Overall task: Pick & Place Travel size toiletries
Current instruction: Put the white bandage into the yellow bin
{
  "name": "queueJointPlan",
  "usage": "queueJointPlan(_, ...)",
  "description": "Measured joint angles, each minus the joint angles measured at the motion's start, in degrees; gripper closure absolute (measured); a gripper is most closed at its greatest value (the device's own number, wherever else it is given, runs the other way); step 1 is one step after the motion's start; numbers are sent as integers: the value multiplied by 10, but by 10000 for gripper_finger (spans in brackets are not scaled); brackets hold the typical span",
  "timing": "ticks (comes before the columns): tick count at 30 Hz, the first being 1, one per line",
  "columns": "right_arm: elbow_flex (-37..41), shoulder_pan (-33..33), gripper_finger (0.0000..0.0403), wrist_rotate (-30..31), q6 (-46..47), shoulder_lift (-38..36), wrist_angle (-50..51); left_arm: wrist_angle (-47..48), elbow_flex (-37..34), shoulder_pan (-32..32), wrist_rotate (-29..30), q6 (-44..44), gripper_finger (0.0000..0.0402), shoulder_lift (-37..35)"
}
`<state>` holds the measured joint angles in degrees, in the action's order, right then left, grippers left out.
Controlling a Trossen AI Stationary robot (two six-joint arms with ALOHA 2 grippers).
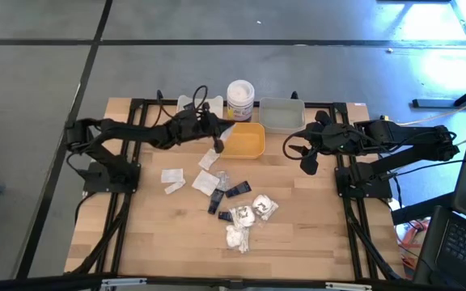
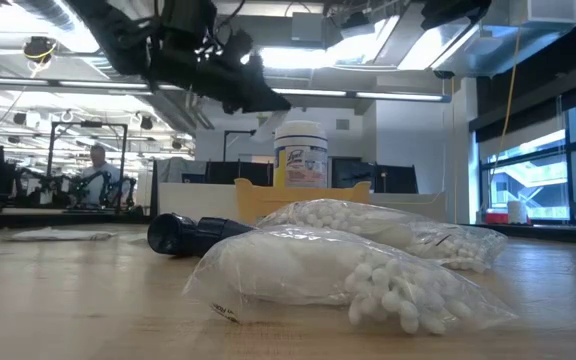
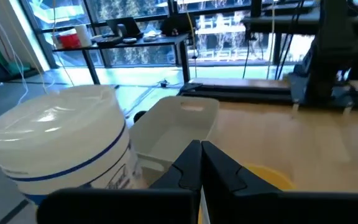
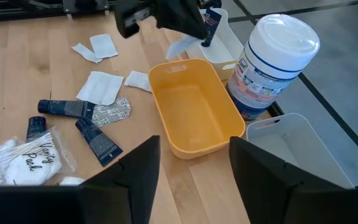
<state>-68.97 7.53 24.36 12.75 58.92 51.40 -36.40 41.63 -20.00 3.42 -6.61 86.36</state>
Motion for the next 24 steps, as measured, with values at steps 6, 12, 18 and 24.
queueJointPlan(6,0,0,200,0,0,0,0,-6,0,-5,-1,-51,399,38)
queueJointPlan(12,0,0,195,0,0,0,0,-68,1,-5,-1,-76,399,90)
queueJointPlan(18,0,0,190,0,0,0,0,-68,29,-5,-1,-77,399,147)
queueJointPlan(24,0,0,185,0,0,0,0,-66,44,-4,-1,-77,399,194)
